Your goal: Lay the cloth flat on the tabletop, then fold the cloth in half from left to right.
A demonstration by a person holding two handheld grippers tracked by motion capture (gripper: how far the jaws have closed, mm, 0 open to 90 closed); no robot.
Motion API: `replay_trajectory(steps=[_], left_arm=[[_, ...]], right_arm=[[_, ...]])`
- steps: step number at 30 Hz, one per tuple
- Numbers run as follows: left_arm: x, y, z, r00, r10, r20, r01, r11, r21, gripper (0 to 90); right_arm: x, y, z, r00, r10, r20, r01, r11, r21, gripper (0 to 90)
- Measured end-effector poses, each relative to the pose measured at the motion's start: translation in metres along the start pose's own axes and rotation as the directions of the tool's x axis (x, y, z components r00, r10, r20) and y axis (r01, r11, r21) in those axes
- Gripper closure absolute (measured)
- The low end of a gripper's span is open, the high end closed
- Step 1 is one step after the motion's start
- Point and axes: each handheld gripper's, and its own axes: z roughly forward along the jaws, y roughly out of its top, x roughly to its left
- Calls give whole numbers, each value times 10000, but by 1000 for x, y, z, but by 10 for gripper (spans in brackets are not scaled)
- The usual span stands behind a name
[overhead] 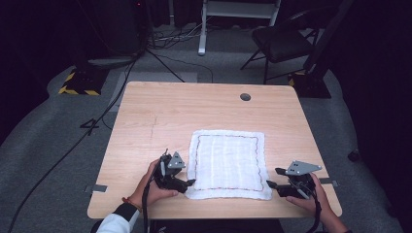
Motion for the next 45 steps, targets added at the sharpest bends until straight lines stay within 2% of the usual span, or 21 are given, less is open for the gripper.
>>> replay_trajectory(steps=[2, 6, 8, 10, 12, 15, 17, 19, 21, 23, 25, 27, 29, 32, 34, 39, 45], left_arm=[[10, 2, 0, 9996, -71, -272, 69, 10000, -67, 216], [27, 7, 1, 9986, -480, -227, 473, 9983, -331, 215], [29, 10, 1, 9993, -357, -101, 352, 9982, -490, 209], [31, 13, 3, 9999, -106, -121, 101, 9991, -417, 209], [34, 16, 5, 9998, -136, -144, 130, 9992, -377, 209], [40, 23, 8, 9994, -42, -351, 28, 9993, -381, 209], [43, 25, 10, 9978, 65, -662, -91, 9992, -389, 211], [48, 28, 12, 9980, -107, -627, 88, 9995, -294, 210], [54, 32, 13, 9974, -179, -703, 145, 9987, -494, 210], [56, 37, 14, 9947, -7, -1028, -60, 9979, -646, 215], [62, 43, 16, 9967, -136, -799, 81, 9976, -692, 218], [64, 46, 19, 9944, -14, -1056, -75, 9965, -835, 219], [69, 51, 24, 9949, -16, -1006, -45, 9981, -610, 216], [72, 55, 27, 9923, -40, -1237, -44, 9977, -678, 216], [75, 59, 32, 9935, -120, -1132, 58, 9985, -549, 216], [81, 70, 45, 9921, -58, -1256, 8, 9992, -396, 218], [91, 79, 60, 9895, -275, -1422, 228, 9992, -342, 218]], right_arm=[[2, 3, 2, 9999, -97, -60, 97, 10000, -6, 393], [7, 7, 5, 9997, -159, -185, 157, 9998, -102, 402], [10, 8, 6, 9995, -167, -252, 165, 9998, -91, 401], [13, 10, 8, 9992, -293, -253, 292, 9996, -63, 402], [14, 12, 10, 9990, -353, -278, 351, 9993, -83, 402], [16, 17, 15, 9985, -434, -319, 431, 9990, -109, 403], [18, 22, 18, 9979, -559, -340, 556, 9984, -100, 406], [21, 26, 20, 9967, -738, -330, 735, 9972, -111, 407], [24, 30, 23, 9958, -825, -391, 820, 9965, -136, 407], [28, 33, 27, 9940, -1001, -441, 999, 9950, -67, 407], [32, 37, 31, 9920, -1149, -517, 1146, 9934, -90, 407], [35, 40, 34, 9904, -1271, -552, 1270, 9919, -51, 407], [37, 44, 37, 9895, -1311, -601, 1309, 9914, -78, 407], [38, 49, 42, 9879, -1368, -724, 1362, 9906, -135, 408], [40, 53, 45, 9861, -1459, -801, 1450, 9893, -162, 413], [44, 61, 51, 9820, -1565, -1053, 1534, 9875, -369, 423], [56, 74, 59, 9741, -1831, -1327, 1772, 9826, -554, 426]])
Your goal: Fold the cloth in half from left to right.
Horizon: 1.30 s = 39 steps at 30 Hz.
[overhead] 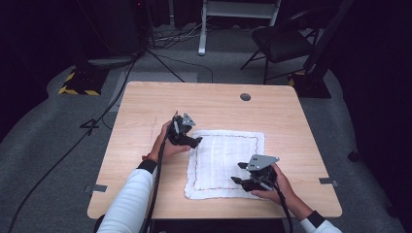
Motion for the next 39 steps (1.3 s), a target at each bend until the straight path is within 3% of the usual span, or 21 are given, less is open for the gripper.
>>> replay_trajectory(steps=[8, 15, 18, 20, 21, 26, 30, 33, 36, 39], left_arm=[[11, 5, 22, 9986, -474, -223, 475, 9989, 37, 228], [12, 6, 39, 9982, -367, -472, 397, 9972, 638, 224], [14, 2, 40, 9968, -717, -350, 735, 9959, 521, 225], [17, -2, 40, 9931, -1174, 43, 1172, 9923, 407, 239], [17, -3, 39, 9942, -1070, 65, 1068, 9937, 344, 253], [15, -5, 34, 9957, -731, 570, 718, 9971, 237, 451], [15, -7, 31, 9935, -654, 928, 638, 9978, 202, 677], [15, -8, 29, 9917, -637, 1119, 608, 9977, 294, 776], [13, -10, 27, 9925, -432, 1144, 401, 9988, 294, 838], [12, -11, 23, 9944, -294, 1019, 253, 9988, 409, 845]], right_arm=[[19, 17, 21, 9962, -646, -592, 651, 9978, 80, 427], [21, 17, 26, 9951, -692, -701, 704, 9974, 148, 427], [20, 17, 25, 9952, -611, -763, 614, 9981, 13, 426], [21, 17, 26, 9948, -617, -809, 619, 9981, -4, 415], [21, 18, 27, 9941, -629, -883, 630, 9980, -21, 409], [25, 18, 30, 9903, -771, -1157, 774, 9970, -19, 392], [28, 22, 34, 9904, -867, -1078, 866, 9962, -65, 400], [31, 24, 37, 9895, -1069, -975, 1063, 9943, -115, 428], [34, 26, 42, 9870, -1080, -1192, 1070, 9942, -142, 502], [40, 29, 47, 9805, -1243, -1523, 1228, 9922, -195, 474]])
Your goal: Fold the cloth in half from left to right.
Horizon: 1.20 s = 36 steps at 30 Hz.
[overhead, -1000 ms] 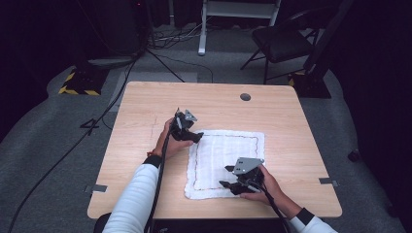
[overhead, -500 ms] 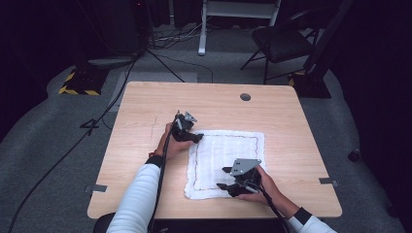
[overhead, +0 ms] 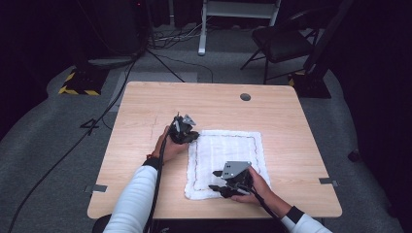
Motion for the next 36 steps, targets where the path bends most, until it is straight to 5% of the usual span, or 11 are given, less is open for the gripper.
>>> replay_trajectory(steps=[10, 18, 27, 36], left_arm=[[-1, -6, -7, 9996, 182, -211, -179, 9998, 103, 844], [0, -13, -12, 9999, 137, -40, -137, 9999, -30, 844], [2, -17, -13, 9998, 205, 36, -204, 9996, -172, 844], [4, -19, -15, 10000, 80, 24, -80, 9999, -126, 845]], right_arm=[[33, 20, 32, 9927, -720, -969, 735, 9972, 120, 438], [51, 33, 53, 9895, -1003, -1042, 1021, 9947, 118, 450], [49, 34, 61, 9957, -664, -644, 697, 9962, 513, 573], [42, 32, 59, 9978, -469, -472, 494, 9973, 536, 822]])
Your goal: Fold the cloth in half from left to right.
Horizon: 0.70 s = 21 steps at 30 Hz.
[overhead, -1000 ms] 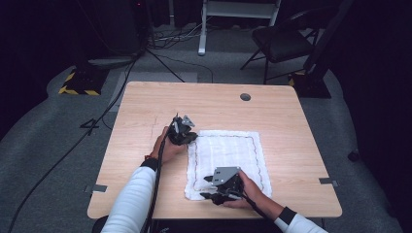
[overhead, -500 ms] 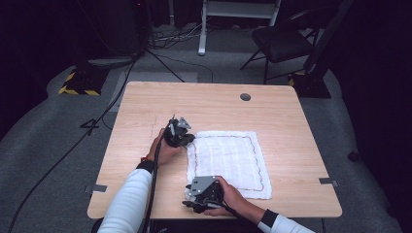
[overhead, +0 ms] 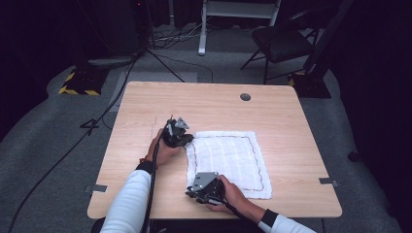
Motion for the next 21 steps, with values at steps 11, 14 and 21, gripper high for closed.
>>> replay_trajectory(steps=[11, 14, 21], left_arm=[[8, -3, -16, 9992, -324, -221, 318, 9992, -243, 851], [10, -4, -21, 9986, -446, -271, 437, 9985, -326, 851], [12, -6, -33, 9979, -519, -384, 501, 9976, -471, 851]], right_arm=[[-1, 4, -12, 9997, -143, 208, 152, 9988, -457, 857], [0, 8, -12, 9995, -233, 208, 244, 9983, -535, 858], [-4, 14, -15, 9988, -271, 403, 299, 9971, -700, 860]])
